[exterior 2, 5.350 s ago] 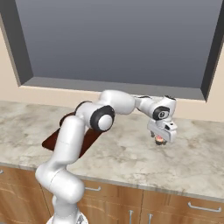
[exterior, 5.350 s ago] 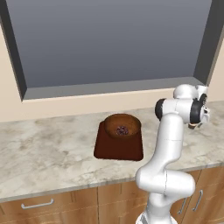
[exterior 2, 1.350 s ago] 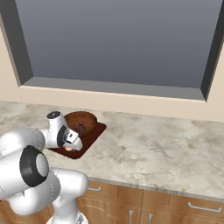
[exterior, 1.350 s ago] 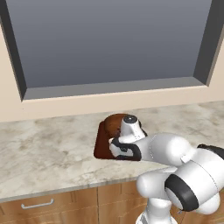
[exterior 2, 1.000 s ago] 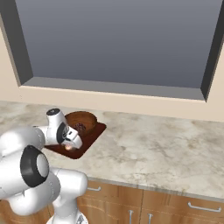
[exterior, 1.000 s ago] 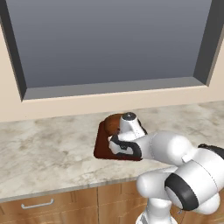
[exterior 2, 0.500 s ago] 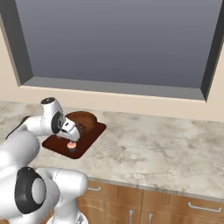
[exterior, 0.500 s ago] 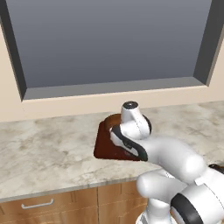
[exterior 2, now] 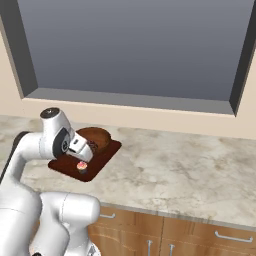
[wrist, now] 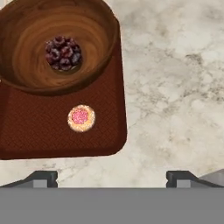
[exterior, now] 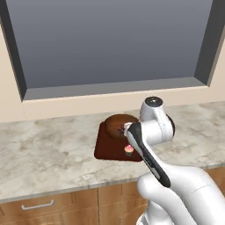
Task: Place the bowl with cake and the cupcake onto the tray.
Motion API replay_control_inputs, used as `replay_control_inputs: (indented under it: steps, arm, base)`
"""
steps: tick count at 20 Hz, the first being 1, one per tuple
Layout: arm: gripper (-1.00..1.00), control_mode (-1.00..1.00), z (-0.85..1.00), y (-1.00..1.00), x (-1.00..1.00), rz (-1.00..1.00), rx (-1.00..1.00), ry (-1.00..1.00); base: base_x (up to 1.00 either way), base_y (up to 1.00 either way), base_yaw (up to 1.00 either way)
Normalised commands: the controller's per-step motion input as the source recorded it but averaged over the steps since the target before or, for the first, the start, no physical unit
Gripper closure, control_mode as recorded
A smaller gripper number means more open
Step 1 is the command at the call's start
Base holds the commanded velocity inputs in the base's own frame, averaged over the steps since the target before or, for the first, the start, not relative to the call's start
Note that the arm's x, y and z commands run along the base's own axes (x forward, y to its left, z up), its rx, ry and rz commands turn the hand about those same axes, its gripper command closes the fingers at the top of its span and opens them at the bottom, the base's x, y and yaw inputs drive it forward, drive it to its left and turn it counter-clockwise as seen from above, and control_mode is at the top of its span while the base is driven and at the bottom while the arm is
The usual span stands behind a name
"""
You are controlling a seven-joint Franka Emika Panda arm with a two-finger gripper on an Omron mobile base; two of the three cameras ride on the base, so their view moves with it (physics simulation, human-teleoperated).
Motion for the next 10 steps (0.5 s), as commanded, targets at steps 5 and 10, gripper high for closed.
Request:
replay_control_inputs:
  steps: [5, 10]
  arm:
    - [-1.00, -1.00, 0.00, -1.00, -0.02, 0.06, 0.08, -0.12]
    - [-1.00, -1.00, 0.07, -0.92, -0.03, 0.02, 0.07, -0.11]
  base:
    - [0.00, 0.00, 0.00]
    - [0.00, 0.00, 0.00]
